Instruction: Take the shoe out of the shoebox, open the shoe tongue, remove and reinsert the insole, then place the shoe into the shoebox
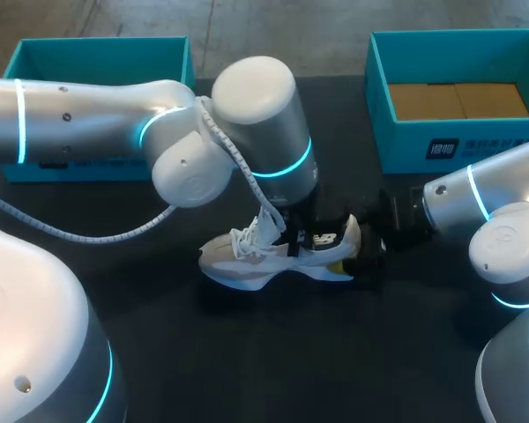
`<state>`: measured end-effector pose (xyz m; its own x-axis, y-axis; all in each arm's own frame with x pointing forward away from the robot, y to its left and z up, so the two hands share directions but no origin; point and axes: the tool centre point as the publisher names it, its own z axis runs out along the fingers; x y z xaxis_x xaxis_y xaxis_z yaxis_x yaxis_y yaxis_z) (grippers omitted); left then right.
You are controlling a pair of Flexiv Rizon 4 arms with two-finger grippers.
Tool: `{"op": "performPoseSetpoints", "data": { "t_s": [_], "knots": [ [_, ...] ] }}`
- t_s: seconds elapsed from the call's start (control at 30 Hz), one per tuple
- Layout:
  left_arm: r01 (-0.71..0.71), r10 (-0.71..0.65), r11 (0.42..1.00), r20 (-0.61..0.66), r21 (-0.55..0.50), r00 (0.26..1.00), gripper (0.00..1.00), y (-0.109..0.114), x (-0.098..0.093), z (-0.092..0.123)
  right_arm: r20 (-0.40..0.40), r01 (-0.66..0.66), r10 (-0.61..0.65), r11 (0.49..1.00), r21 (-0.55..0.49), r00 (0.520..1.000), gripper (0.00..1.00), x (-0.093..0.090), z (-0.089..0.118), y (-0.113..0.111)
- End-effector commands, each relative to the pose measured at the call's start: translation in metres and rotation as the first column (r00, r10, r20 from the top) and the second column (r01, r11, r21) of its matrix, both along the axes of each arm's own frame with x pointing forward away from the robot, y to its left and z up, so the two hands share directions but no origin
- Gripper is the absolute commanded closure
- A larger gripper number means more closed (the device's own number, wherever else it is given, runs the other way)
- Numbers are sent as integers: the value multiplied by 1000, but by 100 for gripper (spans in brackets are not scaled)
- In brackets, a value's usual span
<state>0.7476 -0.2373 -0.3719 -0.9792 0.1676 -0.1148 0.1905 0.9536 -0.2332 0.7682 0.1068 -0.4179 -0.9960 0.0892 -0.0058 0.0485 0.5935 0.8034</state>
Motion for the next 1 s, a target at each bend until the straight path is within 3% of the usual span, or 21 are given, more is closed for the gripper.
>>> {"op": "performPoseSetpoints", "data": {
  "t_s": [0.03,0.3,0.7,1.0],
  "knots": [
    [4,-4,999,-12,-34,1000,100,13,0,8,-1,1,-1,1000,-3,1000,100,3,-2,1],
    [-4,-2,998,-77,-69,997,100,22,6,12,-1,1,-1,1000,-3,1000,100,3,-2,1],
    [90,-140,976,-259,-197,956,100,20,5,26,-1,1,-1,1000,-3,1000,100,3,-2,1],
    [129,-191,964,-268,-231,944,100,13,0,40,-1,1,-1,1000,-3,1000,100,3,-2,1]
  ]
}}
